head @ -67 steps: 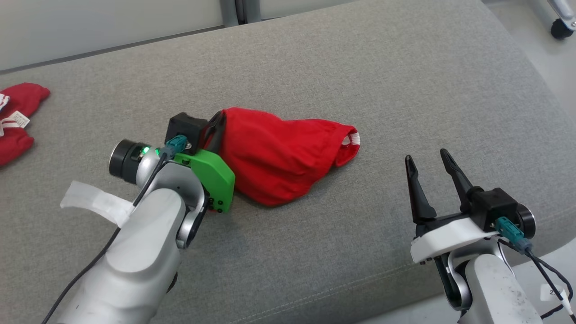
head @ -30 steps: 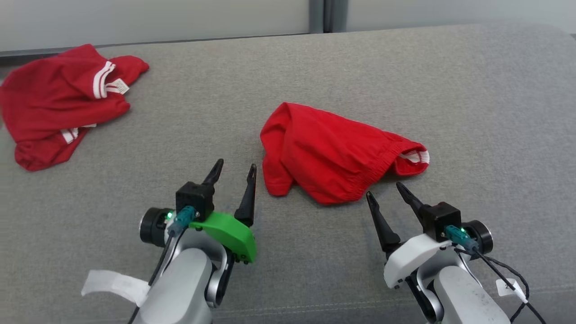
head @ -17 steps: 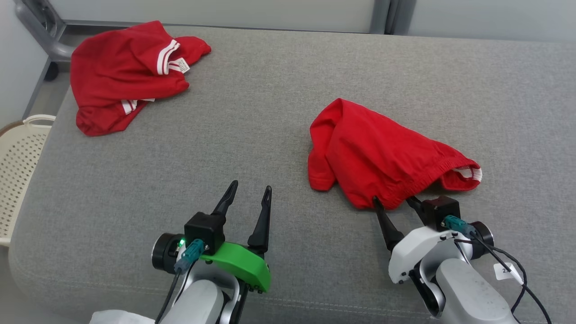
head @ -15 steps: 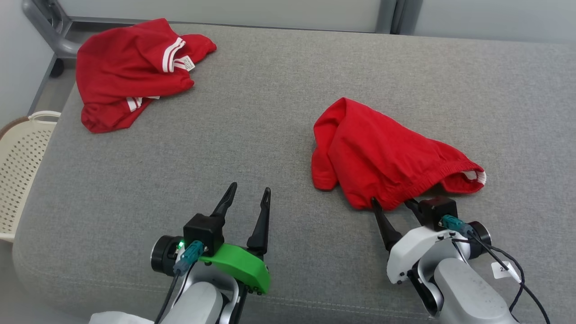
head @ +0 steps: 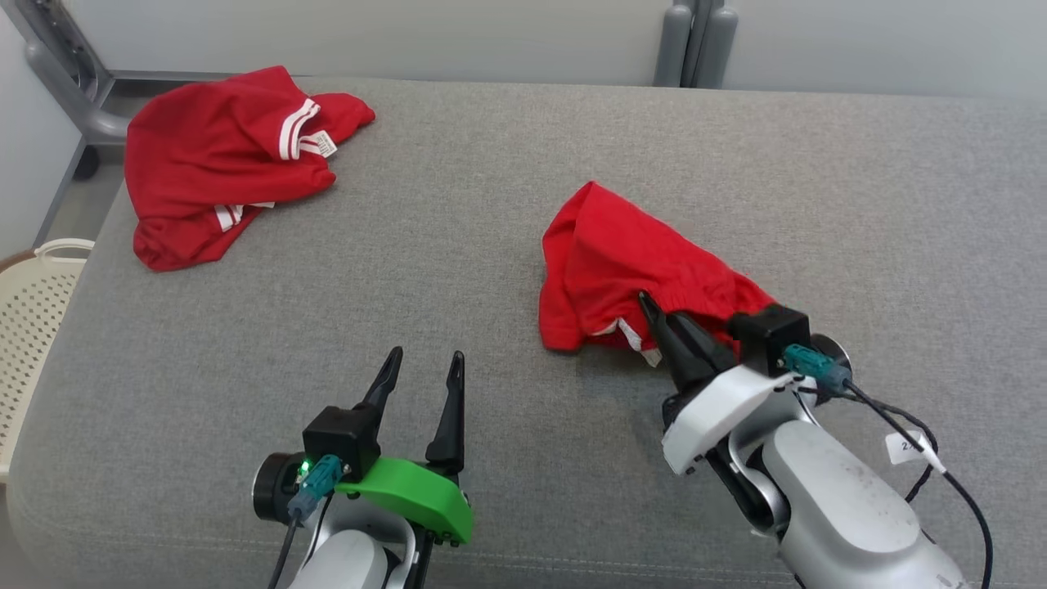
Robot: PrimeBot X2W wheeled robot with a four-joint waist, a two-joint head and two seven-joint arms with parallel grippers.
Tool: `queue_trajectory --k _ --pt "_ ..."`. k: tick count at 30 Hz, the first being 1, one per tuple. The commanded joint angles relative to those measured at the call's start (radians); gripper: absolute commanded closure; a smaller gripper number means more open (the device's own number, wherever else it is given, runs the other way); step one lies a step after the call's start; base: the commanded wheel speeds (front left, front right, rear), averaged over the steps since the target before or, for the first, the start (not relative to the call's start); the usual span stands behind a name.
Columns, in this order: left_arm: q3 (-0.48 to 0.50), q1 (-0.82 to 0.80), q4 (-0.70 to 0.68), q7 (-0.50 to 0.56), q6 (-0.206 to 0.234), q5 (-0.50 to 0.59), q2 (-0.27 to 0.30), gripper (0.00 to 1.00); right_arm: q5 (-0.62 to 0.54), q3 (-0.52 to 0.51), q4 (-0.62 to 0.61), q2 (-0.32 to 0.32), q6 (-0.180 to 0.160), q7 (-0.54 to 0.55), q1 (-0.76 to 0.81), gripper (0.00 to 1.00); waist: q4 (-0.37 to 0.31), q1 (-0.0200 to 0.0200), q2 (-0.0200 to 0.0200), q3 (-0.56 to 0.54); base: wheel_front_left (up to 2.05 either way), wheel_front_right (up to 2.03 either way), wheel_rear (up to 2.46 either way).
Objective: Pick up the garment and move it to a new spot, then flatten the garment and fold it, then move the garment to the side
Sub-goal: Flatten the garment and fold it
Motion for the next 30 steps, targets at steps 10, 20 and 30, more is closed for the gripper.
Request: queue_trajectory --k 10,20,30 --pt "0.004 0.033 -0.015 -0.008 0.010 -0.018 0.003 0.00 0.100 -0.121 -0.285 -0.097 0.000 0.187 -0.024 1.00 -0.015 0.0000 0.0000 -0.052 0.00 0.00 0.00" --pt "-0.025 -0.010 -0.012 -0.008 -0.007 -0.006 -0.010 0.00 0.077 -0.260 -0.061 -0.173 0.000 0.308 -0.071 1.00 0.037 0.0000 0.0000 0.000 0.00 0.00 0.00" --pt "-0.089 -0.038 0.012 -0.004 -0.028 0.012 -0.031 0.00 0.055 -0.237 0.222 -0.265 0.000 0.249 -0.187 1.00 0.073 0.0000 0.0000 0.043 0.00 0.00 0.00"
